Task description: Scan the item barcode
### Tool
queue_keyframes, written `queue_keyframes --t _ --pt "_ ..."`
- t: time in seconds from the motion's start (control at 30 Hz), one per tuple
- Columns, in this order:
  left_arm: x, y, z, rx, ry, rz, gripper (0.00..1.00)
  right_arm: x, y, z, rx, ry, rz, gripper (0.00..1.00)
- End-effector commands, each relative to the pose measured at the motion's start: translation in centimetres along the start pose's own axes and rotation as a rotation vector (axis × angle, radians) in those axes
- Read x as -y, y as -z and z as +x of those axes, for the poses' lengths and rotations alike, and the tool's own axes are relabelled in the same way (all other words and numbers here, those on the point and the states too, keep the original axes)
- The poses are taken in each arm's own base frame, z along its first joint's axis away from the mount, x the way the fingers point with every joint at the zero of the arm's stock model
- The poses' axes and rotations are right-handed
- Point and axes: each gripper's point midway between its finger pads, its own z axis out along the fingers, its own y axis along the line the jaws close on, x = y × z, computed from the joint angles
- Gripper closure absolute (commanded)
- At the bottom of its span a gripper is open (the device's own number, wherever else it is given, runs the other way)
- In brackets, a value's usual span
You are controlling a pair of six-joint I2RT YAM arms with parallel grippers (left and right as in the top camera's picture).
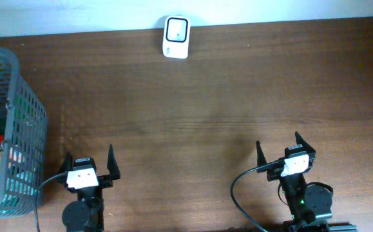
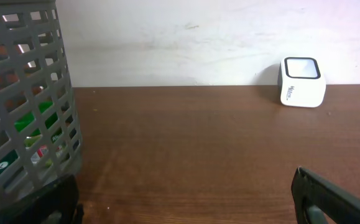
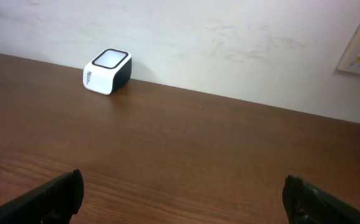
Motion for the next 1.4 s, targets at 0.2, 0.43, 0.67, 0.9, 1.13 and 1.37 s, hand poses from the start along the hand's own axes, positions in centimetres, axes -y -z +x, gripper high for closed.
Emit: queue_keyframes --t 0.2,0.43,0.67,0.9,1.13,1.37 --pt "-0.05 0.04 0.01 0.001 0.006 -0.004 0.01 0.04 -0.02 0.21 0.001 -0.015 0.001 0.02" --pt "-0.04 0.04 0.00 0.001 0.006 -0.004 0.01 0.04 -0.02 0.21 0.001 -0.015 0.001 0.02" --pt "-0.05 0.04 0.00 0.001 0.006 -0.004 0.01 0.04 -0.02 0.20 0.002 -0.015 0.001 0.02" --pt "-0.05 0.04 0.00 0.001 0.006 -0.005 0.01 0.04 -0.02 0.21 0.001 -0.015 0.001 0.02" --pt "-0.08 0.05 -0.60 0.025 0.008 -0.006 0.01 0.04 -0.02 0.21 0.001 -0.015 0.001 0.02" --pt "-0.09 0.06 -0.77 0.032 0.009 -0.006 0.01 0.04 -0.02 0.20 0.002 -0.015 0.001 0.02"
